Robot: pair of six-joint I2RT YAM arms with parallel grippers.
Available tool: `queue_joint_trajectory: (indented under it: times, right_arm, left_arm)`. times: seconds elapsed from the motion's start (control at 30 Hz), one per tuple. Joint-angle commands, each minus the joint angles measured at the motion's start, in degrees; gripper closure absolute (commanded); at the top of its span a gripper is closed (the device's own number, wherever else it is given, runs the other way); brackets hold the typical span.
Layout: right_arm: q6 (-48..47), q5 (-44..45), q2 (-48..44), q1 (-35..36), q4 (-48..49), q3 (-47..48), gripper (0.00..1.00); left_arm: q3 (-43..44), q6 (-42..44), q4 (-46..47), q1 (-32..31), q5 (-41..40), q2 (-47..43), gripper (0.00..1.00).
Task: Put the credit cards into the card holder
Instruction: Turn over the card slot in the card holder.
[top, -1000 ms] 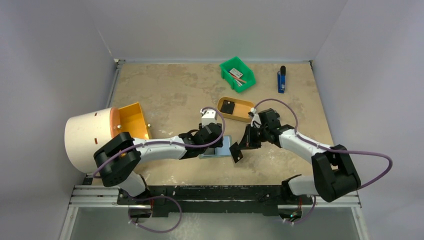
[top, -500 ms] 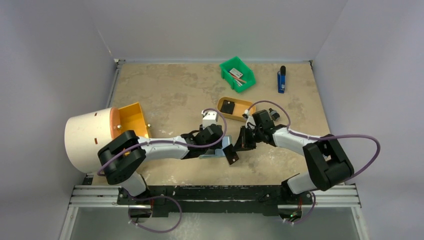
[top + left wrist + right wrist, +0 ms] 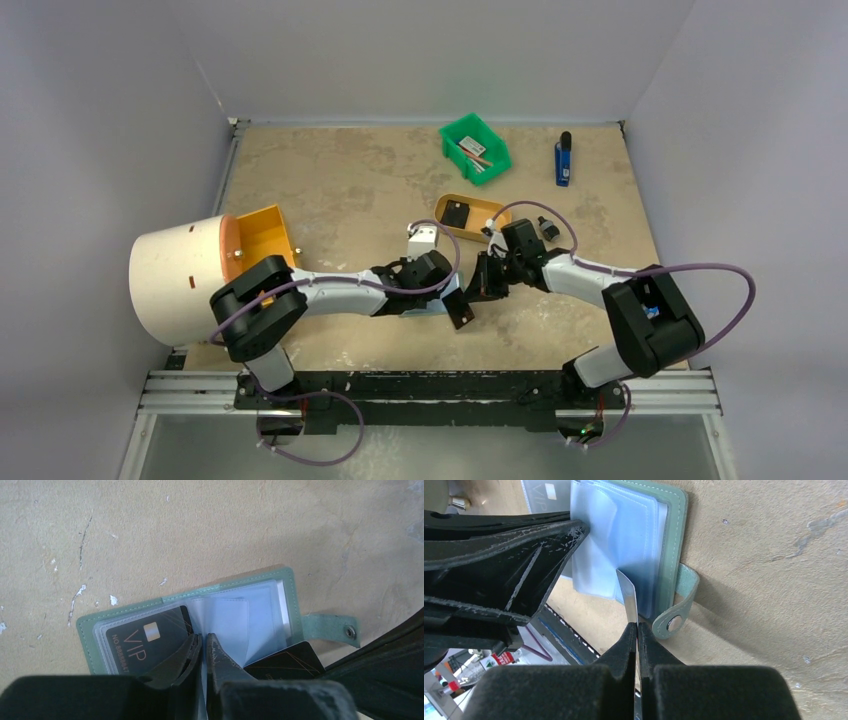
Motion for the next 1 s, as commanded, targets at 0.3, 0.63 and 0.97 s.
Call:
queue_joint_trajectory:
  times: [0.3,0.63,0.97]
  right_arm:
    - [1.65,4.10,-8.40,0.37,-4.10,1.32,1.00]
    - [1.12,1.09,-1.50,0.46,0.83,4.17,1.00]
    - [0.70,-2.03,2.62,0.96,3.85,5.69,1.00]
  left_arm:
    - [0.80,-1.30,-4.82,-0.17,-5.36,0.34,1.00]
    - [-0.04,-1.53,-4.60,-0.17,-5.59,-0.61,1.00]
    - [-0.21,-1.21,-4.12,-0.17,-5.50,-1.18,1.00]
